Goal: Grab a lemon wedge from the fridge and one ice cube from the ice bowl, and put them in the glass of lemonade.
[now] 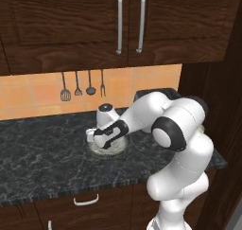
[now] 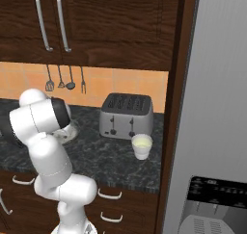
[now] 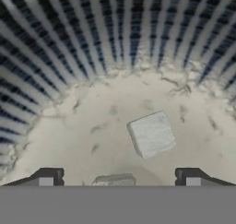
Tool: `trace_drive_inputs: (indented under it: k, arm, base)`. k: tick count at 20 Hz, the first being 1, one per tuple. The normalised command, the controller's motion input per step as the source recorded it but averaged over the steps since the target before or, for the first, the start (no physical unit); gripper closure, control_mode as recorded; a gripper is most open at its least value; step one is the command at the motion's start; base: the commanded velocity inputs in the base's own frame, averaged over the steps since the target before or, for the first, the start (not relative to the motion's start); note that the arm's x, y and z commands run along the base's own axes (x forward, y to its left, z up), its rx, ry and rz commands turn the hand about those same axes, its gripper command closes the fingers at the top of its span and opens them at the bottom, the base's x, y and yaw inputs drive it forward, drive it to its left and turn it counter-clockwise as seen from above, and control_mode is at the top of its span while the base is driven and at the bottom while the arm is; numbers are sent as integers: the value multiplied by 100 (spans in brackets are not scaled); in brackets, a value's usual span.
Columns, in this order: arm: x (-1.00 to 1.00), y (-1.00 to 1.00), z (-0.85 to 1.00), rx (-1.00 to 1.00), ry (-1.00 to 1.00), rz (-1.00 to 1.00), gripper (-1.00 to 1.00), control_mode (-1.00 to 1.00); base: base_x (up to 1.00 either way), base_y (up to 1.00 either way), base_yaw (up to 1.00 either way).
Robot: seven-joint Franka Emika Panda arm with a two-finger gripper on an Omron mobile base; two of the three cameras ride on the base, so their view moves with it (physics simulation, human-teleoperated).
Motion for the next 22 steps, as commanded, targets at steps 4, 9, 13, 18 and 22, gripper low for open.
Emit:
trace_drive_inputs:
  k: [4, 9, 13, 18, 22]
  arm:
    - [0, 4, 0, 0, 0, 0, -100, -100]
    - [0, 10, 0, 0, 0, 0, -100, -100]
    - [0, 0, 0, 0, 0, 0, 100, -100]
    - [0, 0, 0, 0, 0, 0, 100, -100]
    - [0, 0, 2, 0, -2, 0, 100, -100]
  base:
    - [0, 0, 0]
    - [0, 0, 0]
    - [0, 0, 0]
    - [0, 0, 0]
    - [0, 0, 0]
